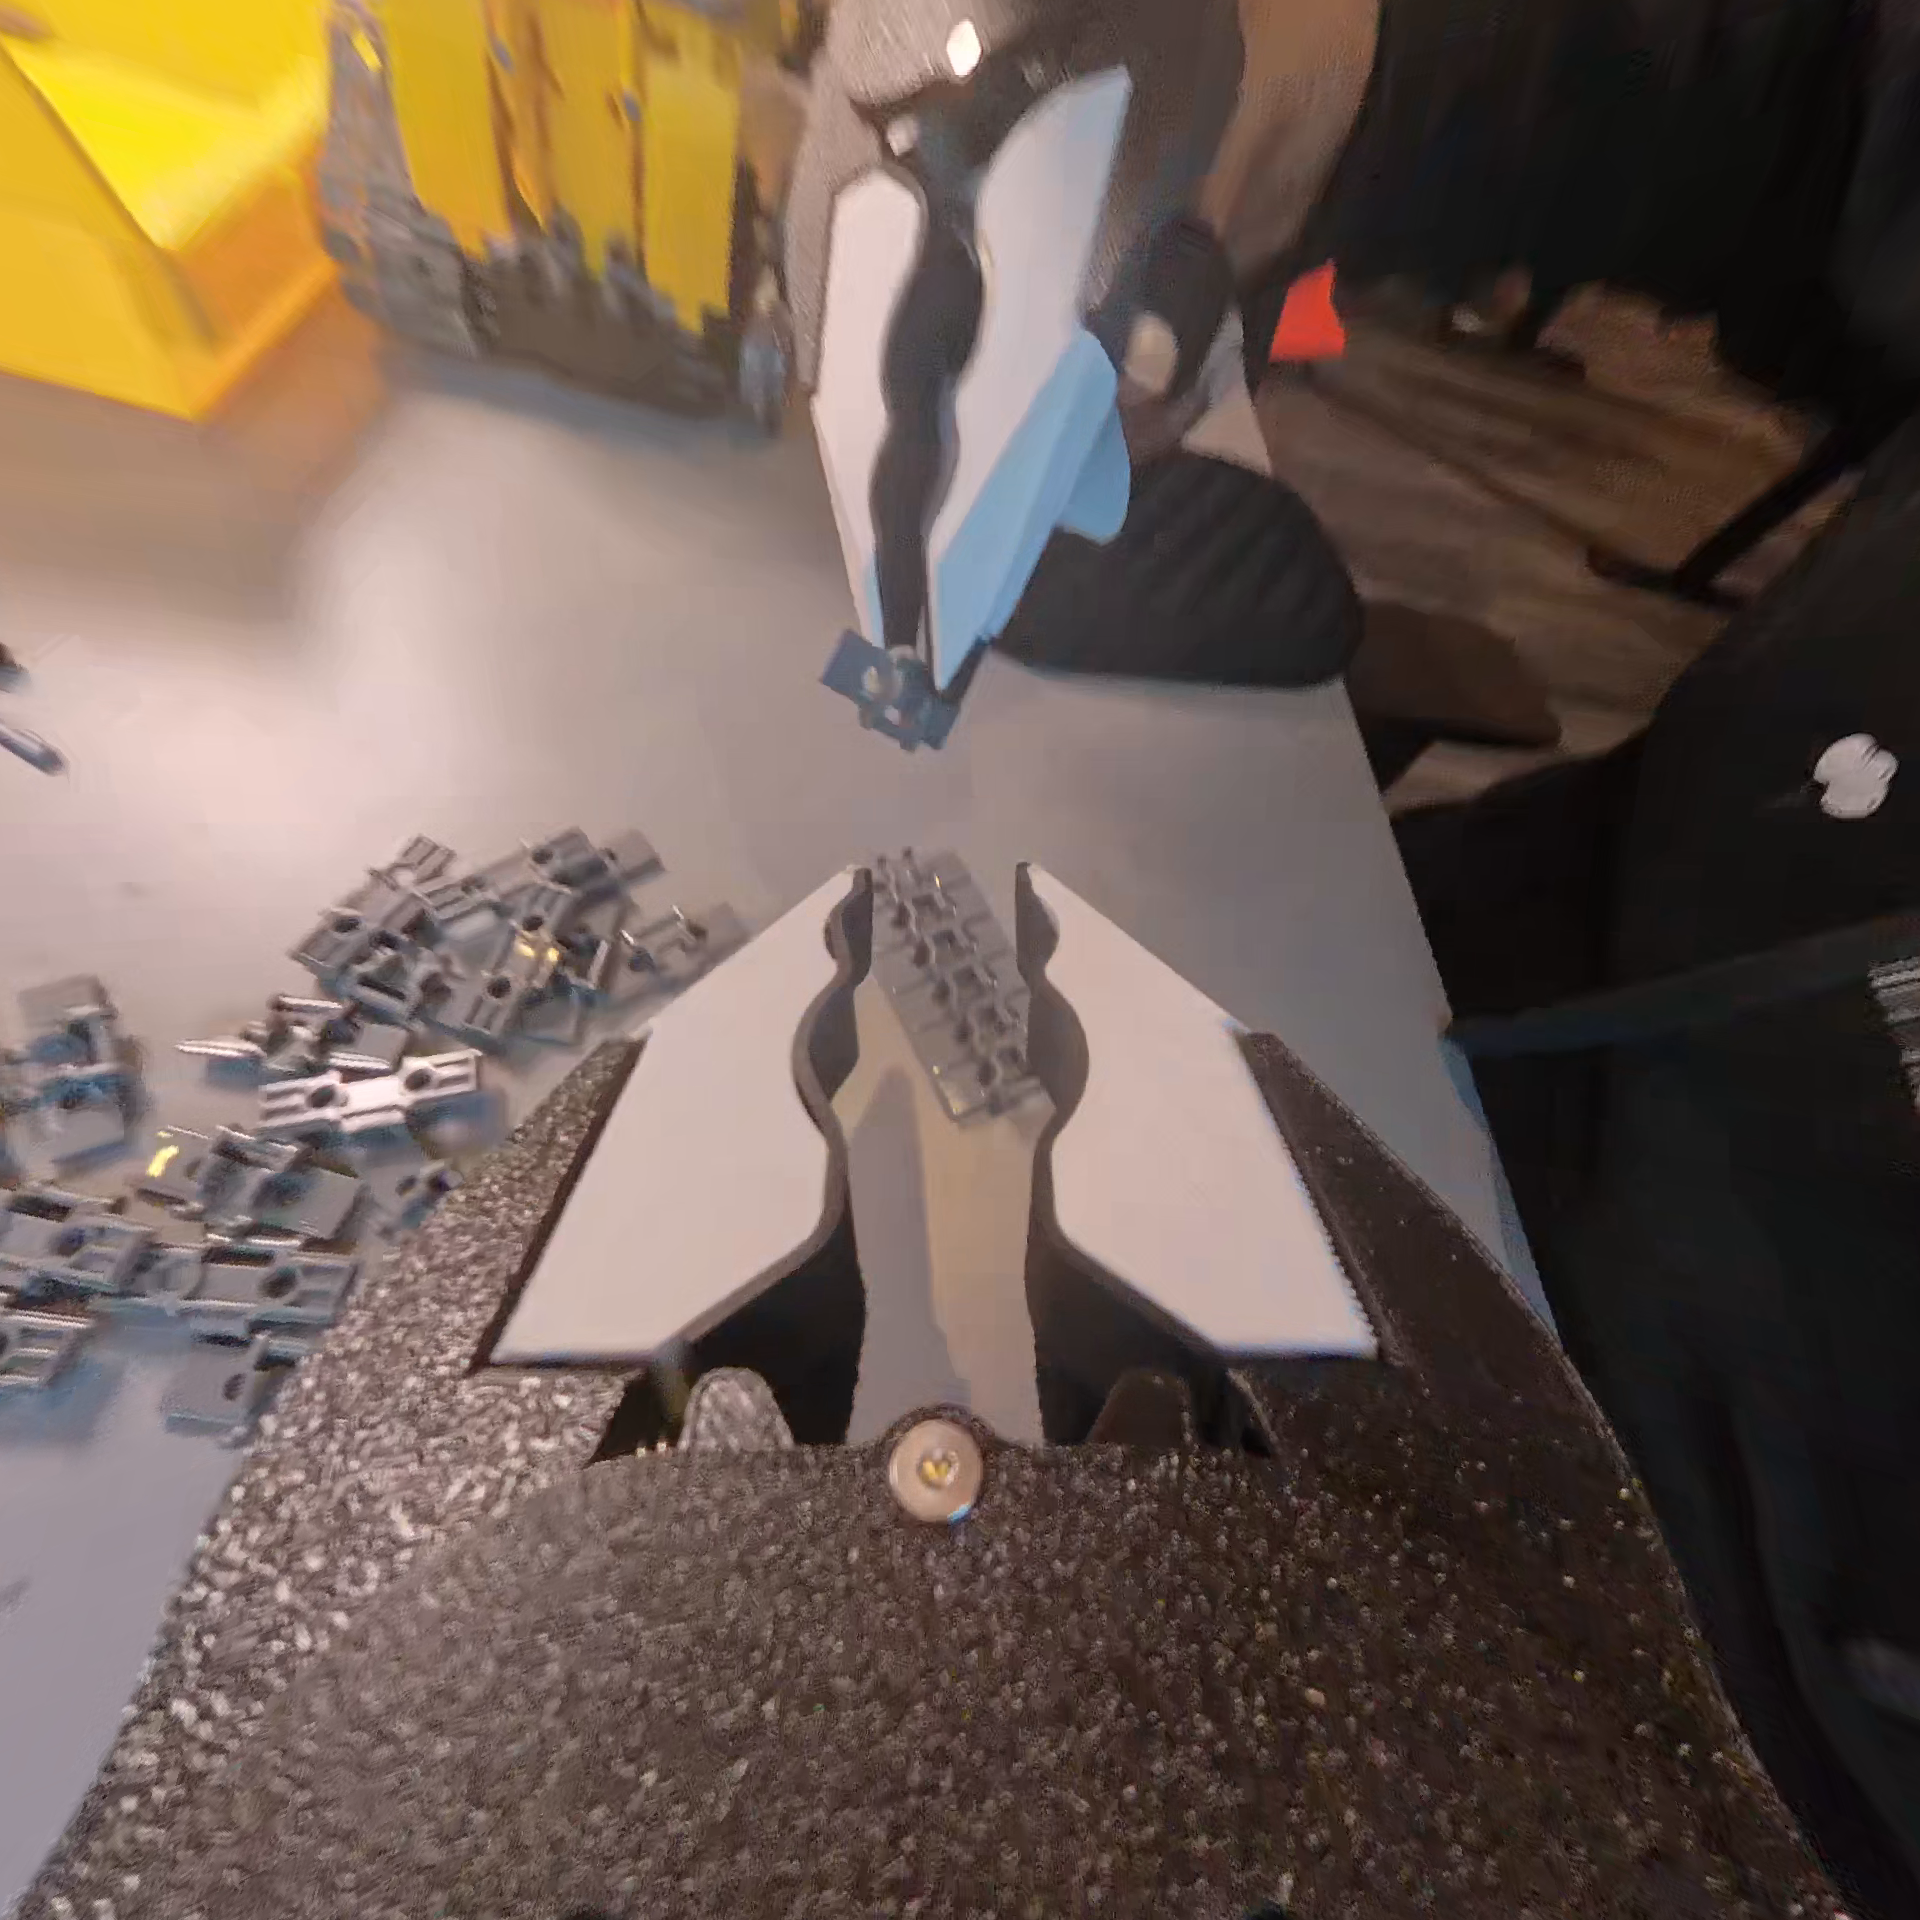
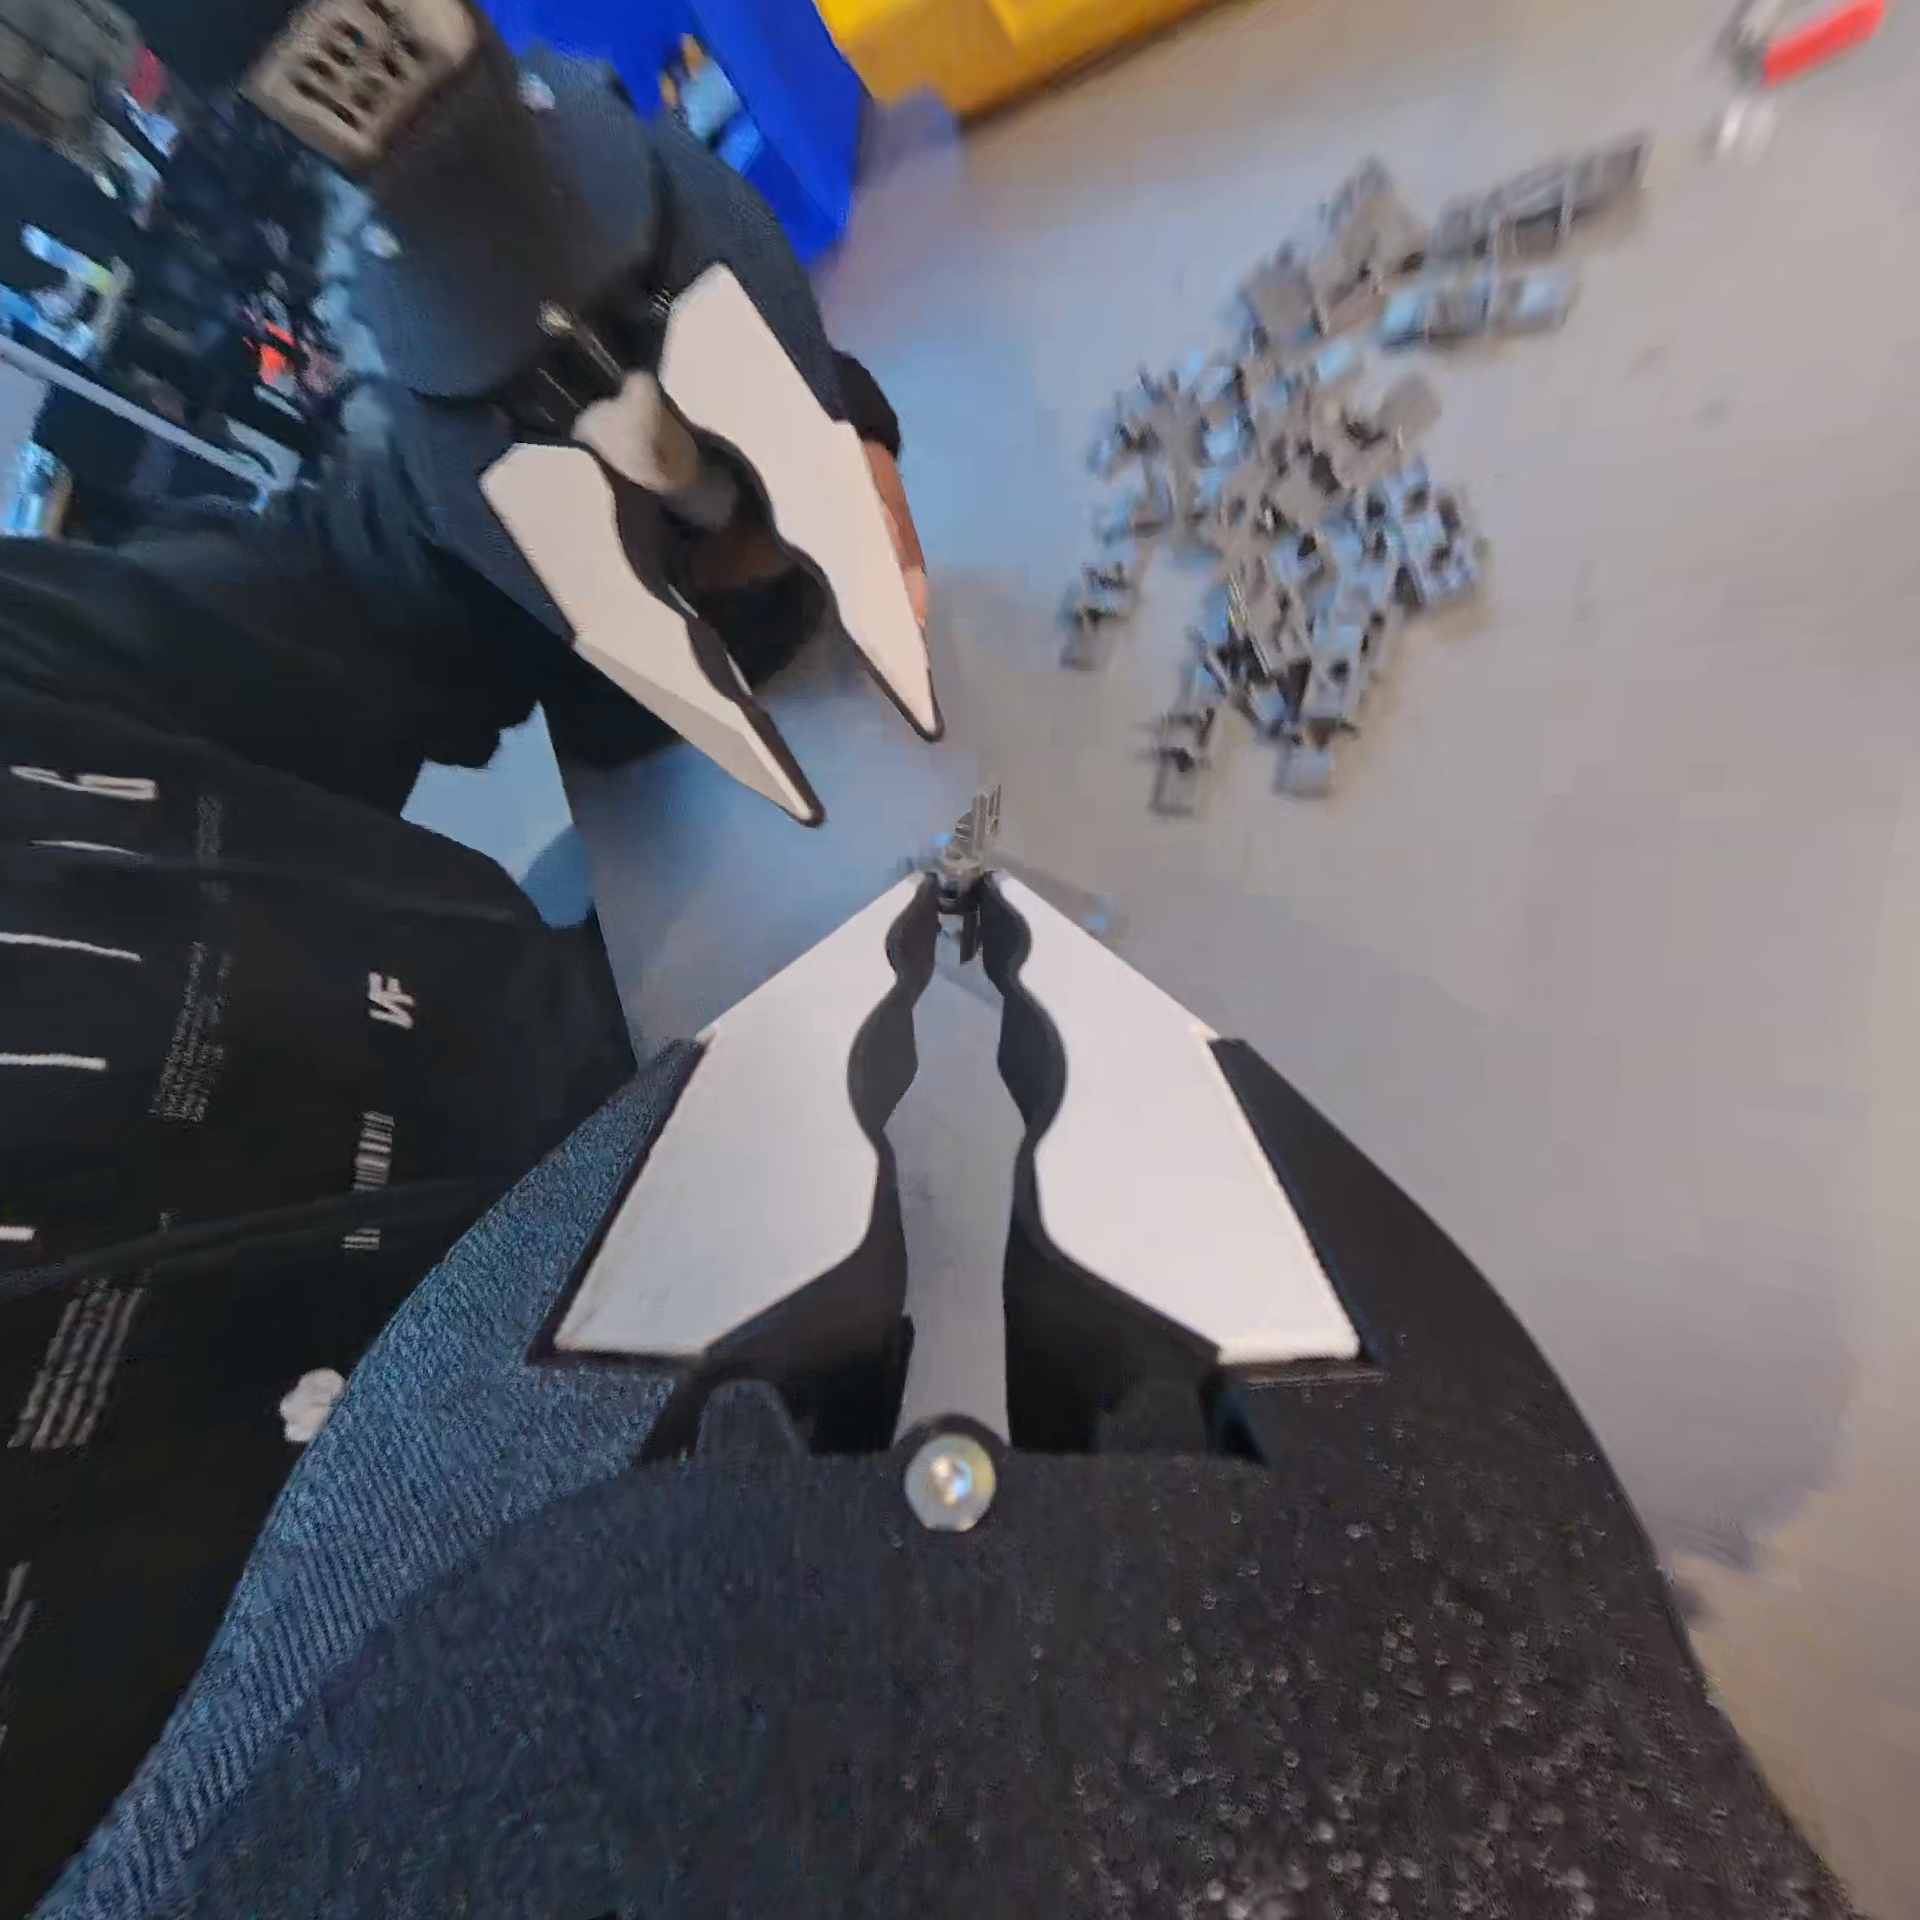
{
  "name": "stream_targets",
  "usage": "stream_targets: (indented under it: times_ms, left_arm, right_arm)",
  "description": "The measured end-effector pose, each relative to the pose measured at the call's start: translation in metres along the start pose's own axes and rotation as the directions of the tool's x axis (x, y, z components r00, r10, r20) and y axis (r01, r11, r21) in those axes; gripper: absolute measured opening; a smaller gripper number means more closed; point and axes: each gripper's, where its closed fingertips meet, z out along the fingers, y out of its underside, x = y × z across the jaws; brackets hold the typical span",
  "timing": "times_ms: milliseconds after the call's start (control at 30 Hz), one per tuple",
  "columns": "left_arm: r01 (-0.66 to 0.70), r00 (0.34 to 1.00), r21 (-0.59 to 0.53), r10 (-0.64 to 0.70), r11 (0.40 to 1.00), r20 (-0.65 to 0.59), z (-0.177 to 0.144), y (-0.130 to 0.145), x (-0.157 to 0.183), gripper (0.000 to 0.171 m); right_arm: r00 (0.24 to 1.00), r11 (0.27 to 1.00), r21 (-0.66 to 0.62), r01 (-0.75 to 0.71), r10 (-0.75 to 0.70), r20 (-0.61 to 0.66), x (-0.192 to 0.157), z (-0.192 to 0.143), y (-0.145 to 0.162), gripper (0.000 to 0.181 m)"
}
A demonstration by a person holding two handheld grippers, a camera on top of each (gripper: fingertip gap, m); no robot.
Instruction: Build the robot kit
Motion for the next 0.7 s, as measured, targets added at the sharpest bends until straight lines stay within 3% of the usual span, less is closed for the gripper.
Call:
stream_targets:
  times_ms: [100, 200, 467, 700]
  left_arm:
    - [-0.031, 0.999, -0.171, 0.028, 0.985, -0.019, 0.014, 0.031, 0.007, 0.036]
    - [-0.078, 0.997, -0.259, 0.077, 0.963, -0.014, 0.022, 0.046, 0.012, 0.041]
    - [-0.130, 0.987, -0.331, 0.155, 0.935, 0.051, 0.029, 0.057, 0.011, 0.026]
    - [-0.142, 0.984, -0.337, 0.170, 0.931, 0.056, 0.031, 0.057, 0.011, 0.025]
  right_arm:
    - [0.996, 0.985, -0.151, -0.086, 0.085, -0.015, 0.014, 0.010, 0.028, 0.008]
    - [0.990, 0.963, -0.229, -0.140, 0.139, -0.022, 0.020, 0.017, 0.040, 0.008]
    - [0.981, 0.927, -0.319, -0.195, 0.186, -0.059, 0.029, 0.021, 0.042, 0.008]
    - [0.989, 0.860, -0.488, -0.146, 0.110, -0.102, 0.030, 0.023, 0.040, 0.008]
